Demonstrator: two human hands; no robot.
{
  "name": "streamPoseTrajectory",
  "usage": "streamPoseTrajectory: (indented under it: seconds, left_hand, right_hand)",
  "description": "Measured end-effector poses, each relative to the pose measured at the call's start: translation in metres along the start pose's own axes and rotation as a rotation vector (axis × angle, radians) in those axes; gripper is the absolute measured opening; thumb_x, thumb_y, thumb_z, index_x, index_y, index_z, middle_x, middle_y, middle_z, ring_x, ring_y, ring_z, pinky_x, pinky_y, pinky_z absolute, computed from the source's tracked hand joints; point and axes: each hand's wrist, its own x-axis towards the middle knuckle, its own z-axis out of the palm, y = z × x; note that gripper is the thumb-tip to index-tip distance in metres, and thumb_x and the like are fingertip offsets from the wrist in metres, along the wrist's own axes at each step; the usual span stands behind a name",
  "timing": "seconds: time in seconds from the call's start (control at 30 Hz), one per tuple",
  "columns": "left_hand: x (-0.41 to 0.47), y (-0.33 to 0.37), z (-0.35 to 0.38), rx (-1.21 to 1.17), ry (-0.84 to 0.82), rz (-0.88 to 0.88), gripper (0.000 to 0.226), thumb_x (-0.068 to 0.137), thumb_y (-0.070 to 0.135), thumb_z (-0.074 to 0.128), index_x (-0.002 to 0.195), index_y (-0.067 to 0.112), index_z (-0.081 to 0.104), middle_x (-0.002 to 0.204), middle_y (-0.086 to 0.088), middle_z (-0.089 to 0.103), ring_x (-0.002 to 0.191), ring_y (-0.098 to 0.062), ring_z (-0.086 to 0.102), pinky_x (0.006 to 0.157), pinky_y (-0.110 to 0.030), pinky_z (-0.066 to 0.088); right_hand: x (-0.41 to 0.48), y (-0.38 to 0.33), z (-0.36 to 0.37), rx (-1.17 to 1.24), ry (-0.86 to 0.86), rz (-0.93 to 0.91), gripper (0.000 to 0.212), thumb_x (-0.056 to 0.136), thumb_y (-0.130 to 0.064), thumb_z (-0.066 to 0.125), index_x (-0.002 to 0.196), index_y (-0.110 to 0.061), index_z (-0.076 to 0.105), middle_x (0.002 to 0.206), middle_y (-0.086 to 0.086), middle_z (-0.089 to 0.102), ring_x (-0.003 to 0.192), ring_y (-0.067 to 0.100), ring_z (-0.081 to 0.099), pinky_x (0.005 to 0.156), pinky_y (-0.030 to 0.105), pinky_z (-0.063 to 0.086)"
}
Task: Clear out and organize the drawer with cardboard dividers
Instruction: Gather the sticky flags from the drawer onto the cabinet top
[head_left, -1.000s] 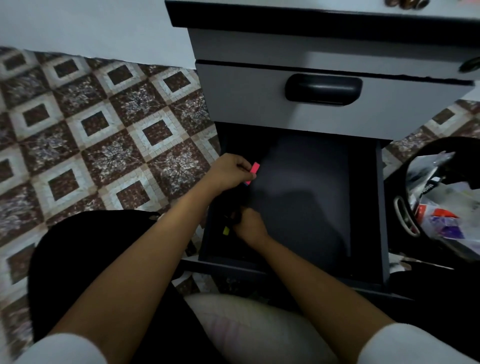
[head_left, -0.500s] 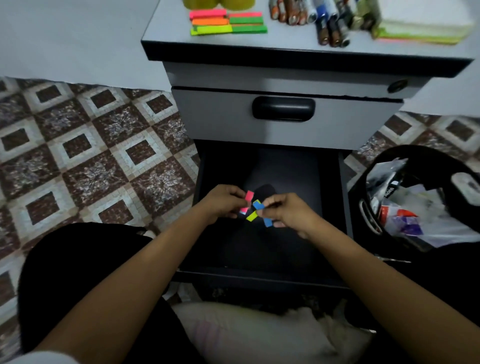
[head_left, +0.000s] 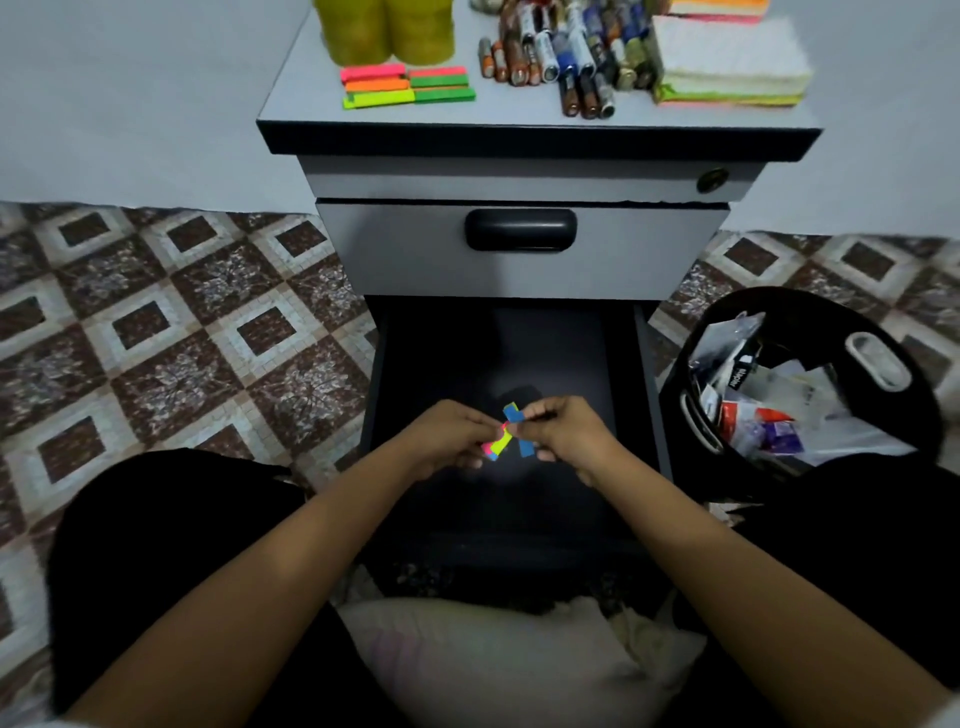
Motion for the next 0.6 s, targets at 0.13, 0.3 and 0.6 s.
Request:
streamPoseTrajectory:
  seconds: [0.13, 0.3, 0.6]
  left_hand:
    - [-0.005, 0.000, 0.005, -0.051, 0.031, 0.011, 0.019, 0.090, 0.007, 0.059, 0.105, -0.002, 0.066, 0.078, -0.007, 0.065, 0.065, -0.011, 0.058, 0.052, -0.014, 0.049]
    - [-0.004, -0.004, 0.010, -0.112, 0.110, 0.011, 0.021, 0.089, 0.007, 0.061, 0.106, -0.004, 0.066, 0.075, -0.006, 0.065, 0.064, -0.011, 0.060, 0.053, -0.016, 0.050]
    - [-0.005, -0.004, 0.020, -0.379, 0.195, -0.047, 0.013, 0.090, 0.009, 0.059, 0.099, 0.002, 0.066, 0.078, -0.005, 0.064, 0.071, -0.012, 0.058, 0.068, -0.023, 0.049]
  right_hand:
    - [0.000, 0.005, 0.005, 0.087, 0.055, 0.022, 0.017, 0.080, -0.012, 0.072, 0.088, -0.015, 0.058, 0.071, -0.002, 0.057, 0.061, 0.006, 0.050, 0.050, 0.016, 0.042]
    - [0.000, 0.010, 0.011, 0.201, 0.134, -0.050, 0.015, 0.082, -0.011, 0.070, 0.079, -0.019, 0.057, 0.075, 0.000, 0.060, 0.064, 0.008, 0.052, 0.050, 0.017, 0.042]
    - [0.002, 0.015, 0.020, 0.241, 0.250, -0.116, 0.016, 0.086, -0.010, 0.065, 0.097, 0.001, 0.069, 0.083, 0.006, 0.066, 0.069, 0.007, 0.057, 0.049, 0.012, 0.045]
